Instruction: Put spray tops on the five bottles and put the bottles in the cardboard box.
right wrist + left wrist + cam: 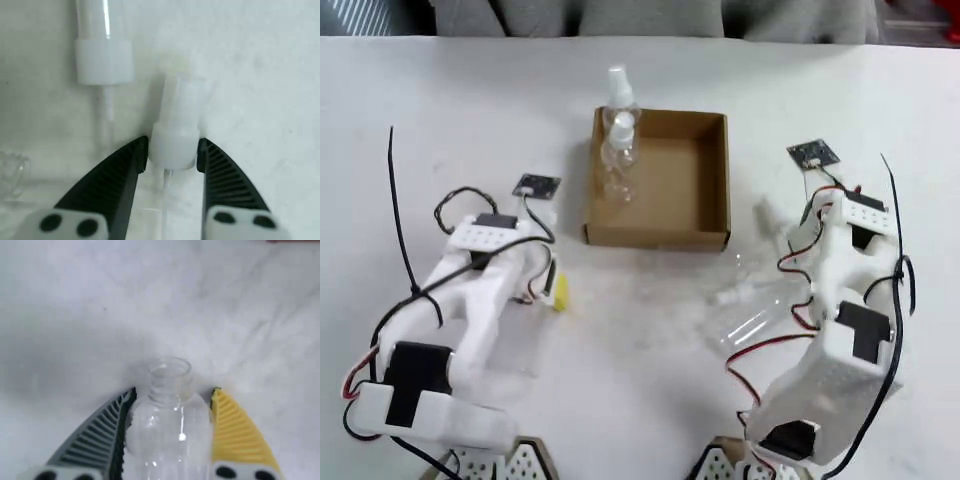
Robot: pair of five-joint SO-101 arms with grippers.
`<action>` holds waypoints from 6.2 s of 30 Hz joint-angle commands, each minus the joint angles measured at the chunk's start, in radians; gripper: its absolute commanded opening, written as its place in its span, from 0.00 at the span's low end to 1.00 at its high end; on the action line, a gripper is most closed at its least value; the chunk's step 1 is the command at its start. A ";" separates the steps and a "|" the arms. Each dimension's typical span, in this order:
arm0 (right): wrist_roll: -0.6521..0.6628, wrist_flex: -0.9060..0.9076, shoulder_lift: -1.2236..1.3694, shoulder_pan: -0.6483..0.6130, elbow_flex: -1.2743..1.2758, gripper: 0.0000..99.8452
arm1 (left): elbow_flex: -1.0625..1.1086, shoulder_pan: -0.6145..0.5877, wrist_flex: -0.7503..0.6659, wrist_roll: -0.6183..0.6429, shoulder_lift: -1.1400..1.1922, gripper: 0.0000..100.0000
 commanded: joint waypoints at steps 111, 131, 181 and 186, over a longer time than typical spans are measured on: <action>-0.798 -0.691 -1.245 -0.958 0.287 0.02 | 0.927 0.378 -0.565 0.031 -1.825 0.03; -0.798 -0.708 -1.400 -1.000 0.497 0.02 | 0.974 0.371 -0.651 0.023 -1.824 0.03; -0.799 -0.842 -1.529 -1.018 0.902 0.02 | 0.974 0.371 -0.626 0.021 -1.824 0.03; -0.799 -0.842 -1.537 -1.018 0.953 0.02 | 0.974 0.371 -0.626 0.021 -1.824 0.03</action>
